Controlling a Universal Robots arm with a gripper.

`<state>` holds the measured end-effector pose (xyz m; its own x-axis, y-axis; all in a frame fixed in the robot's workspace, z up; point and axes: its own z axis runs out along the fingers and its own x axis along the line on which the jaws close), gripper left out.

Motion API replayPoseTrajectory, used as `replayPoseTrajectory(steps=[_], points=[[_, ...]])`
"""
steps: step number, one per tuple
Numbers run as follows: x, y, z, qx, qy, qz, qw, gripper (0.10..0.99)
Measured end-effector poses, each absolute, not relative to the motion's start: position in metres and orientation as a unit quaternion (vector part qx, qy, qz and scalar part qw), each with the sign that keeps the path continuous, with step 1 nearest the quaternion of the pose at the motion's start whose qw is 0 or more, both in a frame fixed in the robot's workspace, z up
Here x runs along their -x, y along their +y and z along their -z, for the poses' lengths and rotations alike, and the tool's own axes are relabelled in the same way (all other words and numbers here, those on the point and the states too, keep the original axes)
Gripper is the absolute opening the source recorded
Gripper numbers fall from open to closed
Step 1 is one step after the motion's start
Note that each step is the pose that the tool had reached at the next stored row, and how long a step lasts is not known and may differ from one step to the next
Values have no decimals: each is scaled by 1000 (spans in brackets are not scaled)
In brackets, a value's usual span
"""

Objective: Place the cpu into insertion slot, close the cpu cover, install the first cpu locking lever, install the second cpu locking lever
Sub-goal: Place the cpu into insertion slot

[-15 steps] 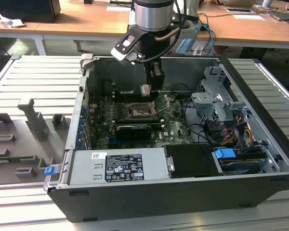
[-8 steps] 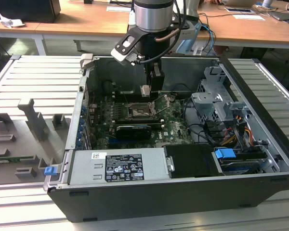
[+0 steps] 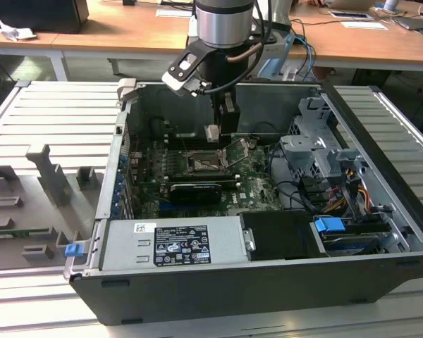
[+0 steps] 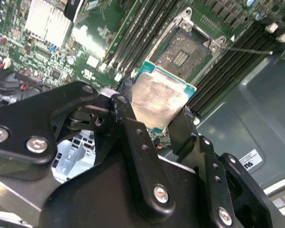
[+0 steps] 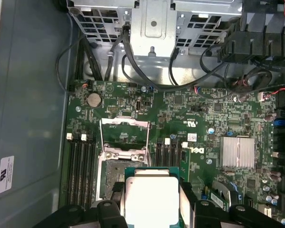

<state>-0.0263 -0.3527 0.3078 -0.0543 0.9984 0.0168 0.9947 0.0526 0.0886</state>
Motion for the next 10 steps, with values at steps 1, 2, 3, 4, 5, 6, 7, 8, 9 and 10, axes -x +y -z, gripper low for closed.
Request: replayPoseTrajectory(steps=[1, 2, 3, 4, 5, 6, 7, 8, 9, 10], points=[[27, -351, -307, -687, 725, -38, 24, 541], [28, -350, -307, -687, 725, -38, 24, 541], [28, -350, -306, -687, 725, -38, 24, 541], [28, -350, -306, -687, 725, -38, 24, 541], [28, -350, -305, -687, 725, -38, 24, 541], [28, -350, -305, -687, 725, -38, 24, 541], [28, -350, -305, -687, 725, -38, 24, 541], [28, -350, -304, -687, 725, -38, 24, 541], [28, -350, -304, -687, 725, -38, 24, 541], [28, -350, -303, -687, 725, -38, 24, 541]])
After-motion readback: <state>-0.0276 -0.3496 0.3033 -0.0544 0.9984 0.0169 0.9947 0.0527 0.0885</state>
